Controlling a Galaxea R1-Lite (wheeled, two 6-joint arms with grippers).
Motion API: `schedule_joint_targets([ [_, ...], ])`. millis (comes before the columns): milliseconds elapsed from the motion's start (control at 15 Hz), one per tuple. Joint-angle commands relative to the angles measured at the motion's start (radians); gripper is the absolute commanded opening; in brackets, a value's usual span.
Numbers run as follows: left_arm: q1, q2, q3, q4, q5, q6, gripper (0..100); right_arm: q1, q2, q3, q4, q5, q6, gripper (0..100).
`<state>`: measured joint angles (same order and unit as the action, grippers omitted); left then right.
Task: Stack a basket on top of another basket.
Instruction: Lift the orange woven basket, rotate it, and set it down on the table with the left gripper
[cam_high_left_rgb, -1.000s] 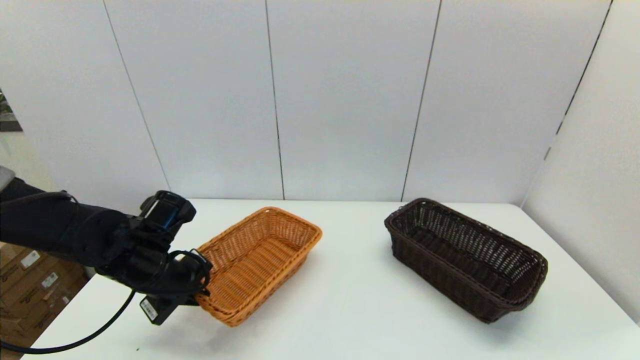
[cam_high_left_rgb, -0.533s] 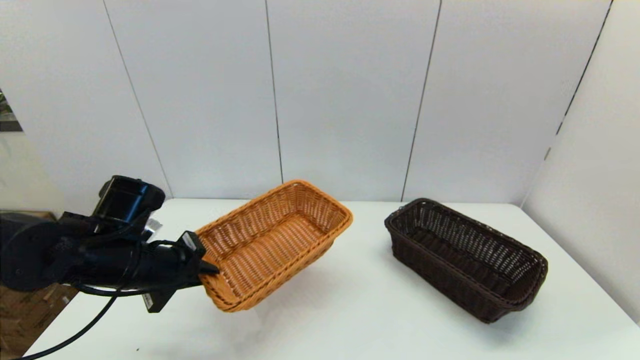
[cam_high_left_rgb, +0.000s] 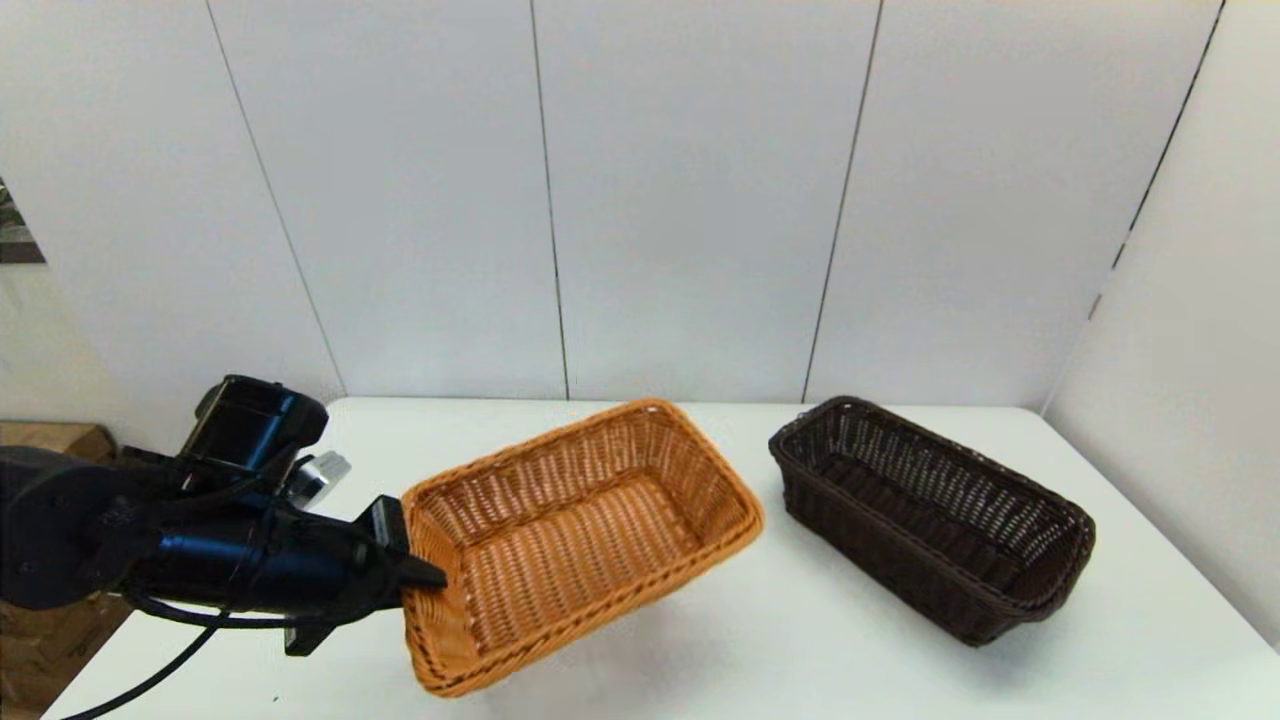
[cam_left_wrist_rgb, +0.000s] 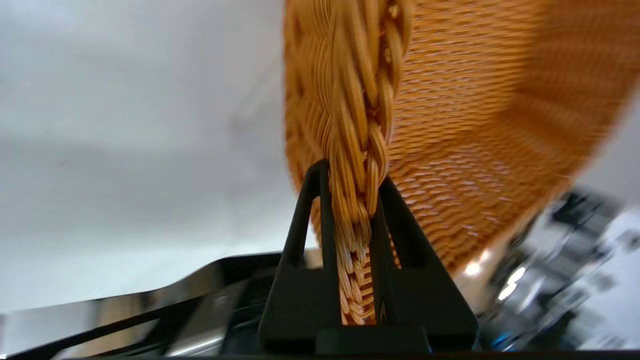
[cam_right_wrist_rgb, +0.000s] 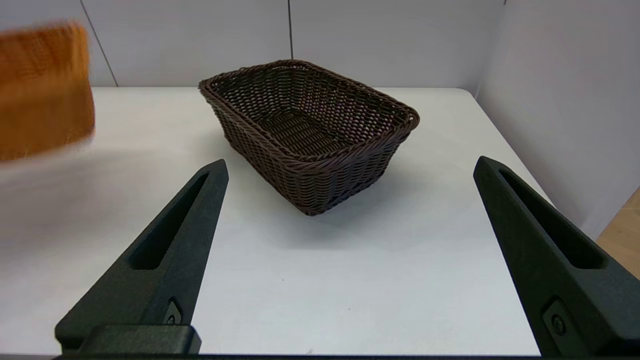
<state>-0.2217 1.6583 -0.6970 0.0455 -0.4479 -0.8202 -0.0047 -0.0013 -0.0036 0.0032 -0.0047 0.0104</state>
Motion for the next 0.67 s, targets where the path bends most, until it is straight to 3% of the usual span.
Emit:
schedule_joint_targets([
  [67,0.004,0.015,-0.007,0.066,-0.074,0.139,0,0.000,0.001,0.001,0.000,0.000,0.000,100],
  [333,0.007,0.031,-0.119,0.224,-0.109,0.250,0,0.000,0.001,0.001,0.000,0.000,0.000,100],
  [667,0.078,0.109,-0.331,0.585,-0.158,0.546,0,0.000,0.001,0.001,0.000,0.000,0.000,100],
])
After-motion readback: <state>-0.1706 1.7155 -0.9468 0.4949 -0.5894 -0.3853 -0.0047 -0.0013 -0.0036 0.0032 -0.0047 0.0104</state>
